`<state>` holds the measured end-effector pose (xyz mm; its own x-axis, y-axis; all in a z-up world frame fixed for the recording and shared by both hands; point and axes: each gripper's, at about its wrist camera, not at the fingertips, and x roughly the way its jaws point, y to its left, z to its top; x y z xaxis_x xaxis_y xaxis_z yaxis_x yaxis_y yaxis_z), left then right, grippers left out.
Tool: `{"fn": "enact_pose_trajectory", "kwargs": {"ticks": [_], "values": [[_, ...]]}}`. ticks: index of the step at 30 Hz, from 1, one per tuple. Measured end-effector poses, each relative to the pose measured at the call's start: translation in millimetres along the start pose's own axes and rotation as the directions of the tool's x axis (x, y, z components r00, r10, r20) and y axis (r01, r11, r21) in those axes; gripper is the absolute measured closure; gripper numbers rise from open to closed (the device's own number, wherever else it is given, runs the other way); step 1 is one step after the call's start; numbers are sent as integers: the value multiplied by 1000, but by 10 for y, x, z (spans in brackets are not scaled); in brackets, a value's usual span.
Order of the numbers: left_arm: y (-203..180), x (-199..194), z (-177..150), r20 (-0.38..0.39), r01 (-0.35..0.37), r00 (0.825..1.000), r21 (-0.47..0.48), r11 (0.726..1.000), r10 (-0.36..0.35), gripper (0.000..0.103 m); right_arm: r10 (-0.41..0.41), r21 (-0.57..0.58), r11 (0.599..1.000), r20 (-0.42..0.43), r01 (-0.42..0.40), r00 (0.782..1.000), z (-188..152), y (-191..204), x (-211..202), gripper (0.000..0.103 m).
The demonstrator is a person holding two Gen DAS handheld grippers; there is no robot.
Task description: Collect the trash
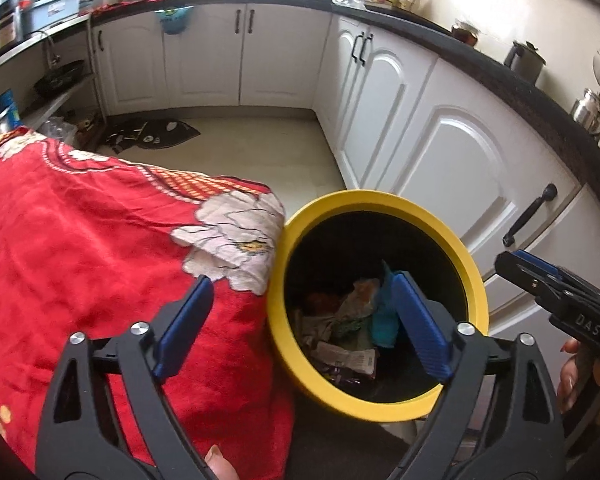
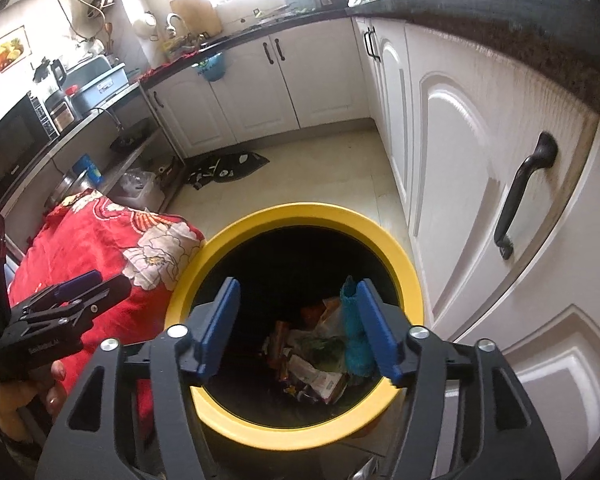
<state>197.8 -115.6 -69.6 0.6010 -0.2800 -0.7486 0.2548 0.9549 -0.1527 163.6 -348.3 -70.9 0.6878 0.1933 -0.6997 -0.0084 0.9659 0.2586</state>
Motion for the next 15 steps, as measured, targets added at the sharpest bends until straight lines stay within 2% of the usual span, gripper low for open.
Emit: {"fn": "enact_pose_trajectory", "kwargs": {"ticks": [3,10,15], "values": [[83,-116,0,13,-17,1000,-14,1000,17,11,1,-14,1000,24,-1,1000,-6,78,-102,33],[225,-445,-46,64,-46,997,-51,998,49,11,2,-58,998,106,4,994,-63,303,-397,17],[263,-726,-125,120,-58,991,-63,996,65,11,11,-114,993,173,9,985,-156,523,-593,11]]}}
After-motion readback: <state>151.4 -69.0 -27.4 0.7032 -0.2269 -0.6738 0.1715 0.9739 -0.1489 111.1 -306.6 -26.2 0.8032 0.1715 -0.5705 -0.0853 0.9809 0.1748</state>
